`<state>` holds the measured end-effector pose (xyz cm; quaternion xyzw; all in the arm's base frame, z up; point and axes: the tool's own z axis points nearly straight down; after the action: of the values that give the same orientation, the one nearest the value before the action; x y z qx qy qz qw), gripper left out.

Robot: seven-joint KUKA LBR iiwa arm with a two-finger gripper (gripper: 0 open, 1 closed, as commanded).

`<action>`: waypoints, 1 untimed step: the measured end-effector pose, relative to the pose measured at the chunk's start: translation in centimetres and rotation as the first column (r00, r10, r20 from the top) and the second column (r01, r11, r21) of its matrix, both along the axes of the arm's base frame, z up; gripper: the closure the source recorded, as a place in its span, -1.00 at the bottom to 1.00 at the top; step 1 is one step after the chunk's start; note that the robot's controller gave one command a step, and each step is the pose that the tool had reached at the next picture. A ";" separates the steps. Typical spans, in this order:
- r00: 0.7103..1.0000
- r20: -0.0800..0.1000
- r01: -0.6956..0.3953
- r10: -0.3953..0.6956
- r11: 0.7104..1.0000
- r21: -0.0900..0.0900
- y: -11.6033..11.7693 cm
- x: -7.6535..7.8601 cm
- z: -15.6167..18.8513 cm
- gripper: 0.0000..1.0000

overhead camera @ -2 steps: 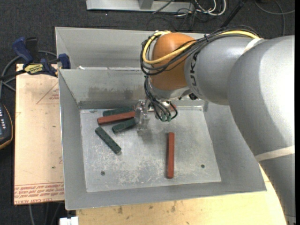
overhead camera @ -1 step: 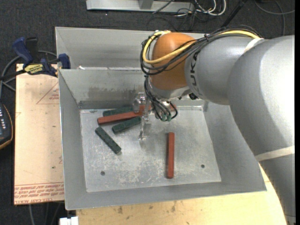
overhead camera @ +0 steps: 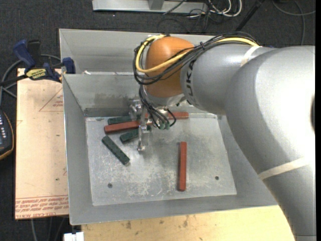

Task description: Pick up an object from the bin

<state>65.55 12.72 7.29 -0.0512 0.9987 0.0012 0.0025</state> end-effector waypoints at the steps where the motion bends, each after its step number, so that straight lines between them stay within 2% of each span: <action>1: 1.000 0.007 0.001 -0.001 1.000 0.001 -0.1 0.3 0.5 1.00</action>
Offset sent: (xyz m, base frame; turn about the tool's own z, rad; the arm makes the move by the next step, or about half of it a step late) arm 0.0000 0.0000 0.0000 0.0000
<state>65.80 12.66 7.79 -0.0505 0.9987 0.0015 0.0061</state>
